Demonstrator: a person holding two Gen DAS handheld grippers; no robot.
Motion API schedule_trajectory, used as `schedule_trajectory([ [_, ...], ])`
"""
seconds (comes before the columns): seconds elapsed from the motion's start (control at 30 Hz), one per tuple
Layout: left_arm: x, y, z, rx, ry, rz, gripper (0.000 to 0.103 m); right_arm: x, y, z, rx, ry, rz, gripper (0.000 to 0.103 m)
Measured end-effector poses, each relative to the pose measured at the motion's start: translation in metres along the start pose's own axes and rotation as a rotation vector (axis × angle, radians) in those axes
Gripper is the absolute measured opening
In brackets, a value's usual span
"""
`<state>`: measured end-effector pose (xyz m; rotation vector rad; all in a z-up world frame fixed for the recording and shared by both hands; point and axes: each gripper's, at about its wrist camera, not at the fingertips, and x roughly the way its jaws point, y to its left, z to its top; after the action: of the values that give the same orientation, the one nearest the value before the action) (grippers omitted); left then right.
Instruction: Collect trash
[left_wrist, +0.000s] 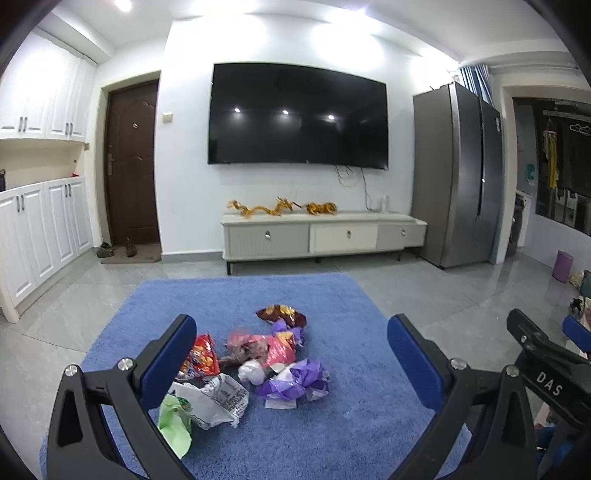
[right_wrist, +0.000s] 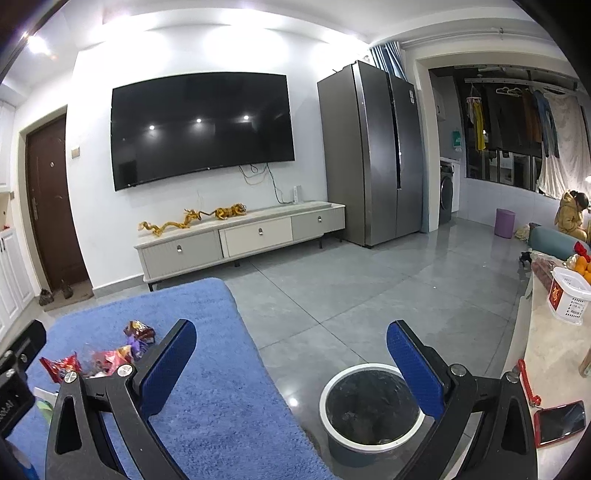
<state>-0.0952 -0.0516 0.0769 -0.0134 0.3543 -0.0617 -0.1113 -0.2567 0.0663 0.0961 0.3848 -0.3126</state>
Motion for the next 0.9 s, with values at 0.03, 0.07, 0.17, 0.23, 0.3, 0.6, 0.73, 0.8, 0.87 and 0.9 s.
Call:
schedule_trajectory([
  [0.03,0.004,0.000,-0.001,0.001,0.011,-0.012,0.103,0.002,0.002,0.000,-0.007,0.004,-0.004,0.103],
  [0.07,0.007,0.000,-0.003,0.002,0.018,-0.020,0.103,0.004,0.001,-0.001,-0.001,0.012,-0.002,0.103],
  [0.17,0.014,0.000,-0.009,0.004,0.029,-0.032,0.103,0.014,0.002,-0.004,0.008,0.043,0.008,0.103],
  [0.23,0.020,0.001,-0.011,0.002,0.041,-0.048,0.103,0.020,0.001,-0.005,0.032,0.058,0.024,0.103],
  [0.3,0.024,0.004,-0.012,0.000,0.047,-0.062,0.103,0.025,0.004,-0.004,0.024,0.077,0.032,0.103],
  [0.6,0.038,0.067,-0.025,-0.023,0.084,-0.082,0.103,0.047,0.049,-0.003,-0.030,0.117,0.219,0.103],
  [0.73,0.046,0.115,-0.049,-0.021,0.149,-0.089,0.103,0.060,0.082,-0.016,-0.074,0.176,0.368,0.103],
  [0.8,0.052,0.134,-0.062,-0.024,0.201,-0.109,0.103,0.067,0.096,-0.023,-0.105,0.220,0.421,0.103],
  [0.87,0.056,0.150,-0.074,-0.029,0.246,-0.121,0.103,0.075,0.107,-0.030,-0.125,0.277,0.479,0.099],
  [0.9,0.057,0.155,-0.078,-0.027,0.260,-0.126,0.103,0.077,0.114,-0.034,-0.129,0.300,0.510,0.096],
])
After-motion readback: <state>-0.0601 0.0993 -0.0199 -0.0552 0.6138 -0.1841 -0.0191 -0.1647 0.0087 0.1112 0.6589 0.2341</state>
